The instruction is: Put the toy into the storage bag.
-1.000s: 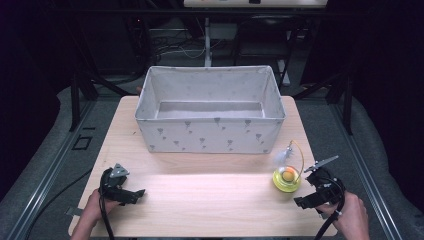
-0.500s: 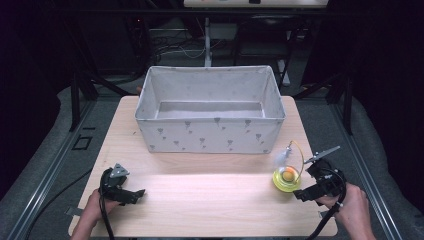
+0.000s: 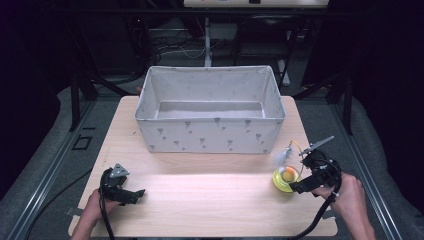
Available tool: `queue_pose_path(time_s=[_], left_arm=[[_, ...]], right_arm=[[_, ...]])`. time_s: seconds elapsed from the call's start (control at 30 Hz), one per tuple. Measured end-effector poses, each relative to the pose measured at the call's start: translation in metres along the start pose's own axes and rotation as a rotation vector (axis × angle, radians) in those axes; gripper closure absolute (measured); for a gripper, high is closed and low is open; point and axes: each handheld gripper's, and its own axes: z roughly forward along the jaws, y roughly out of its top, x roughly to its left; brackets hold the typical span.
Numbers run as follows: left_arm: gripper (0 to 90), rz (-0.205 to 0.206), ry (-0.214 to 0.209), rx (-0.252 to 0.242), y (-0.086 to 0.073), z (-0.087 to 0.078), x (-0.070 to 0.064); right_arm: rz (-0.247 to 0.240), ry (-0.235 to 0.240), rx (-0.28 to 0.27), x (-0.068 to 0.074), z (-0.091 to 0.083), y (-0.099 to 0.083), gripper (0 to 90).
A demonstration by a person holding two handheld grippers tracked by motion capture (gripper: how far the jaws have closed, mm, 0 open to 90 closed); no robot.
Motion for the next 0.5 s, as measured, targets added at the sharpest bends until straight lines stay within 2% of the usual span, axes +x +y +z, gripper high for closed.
queue_pose_path(time_s=[0.27,0.33,0.43,0.5], left_arm=[[0.0,0.0,0.0,0.0,0.0,0.0,0.0],[0.0,0.0,0.0,0.0,0.0,0.0,0.0],[0.0,0.0,0.0,0.0,0.0,0.0,0.0],[0.0,0.001,0.0,0.0,0.0,0.0,0.0]], right_arm=[[-0.005,0.005,-0.021,-0.002,-0.003,0.014,9.5],[-0.01,-0.001,-0.018,-0.003,-0.005,0.016,14.4],[-0.009,-0.006,-0.021,-0.004,-0.008,0.019,17.2],[-0.015,-0.005,-0.027,-0.004,-0.009,0.021,23.6]])
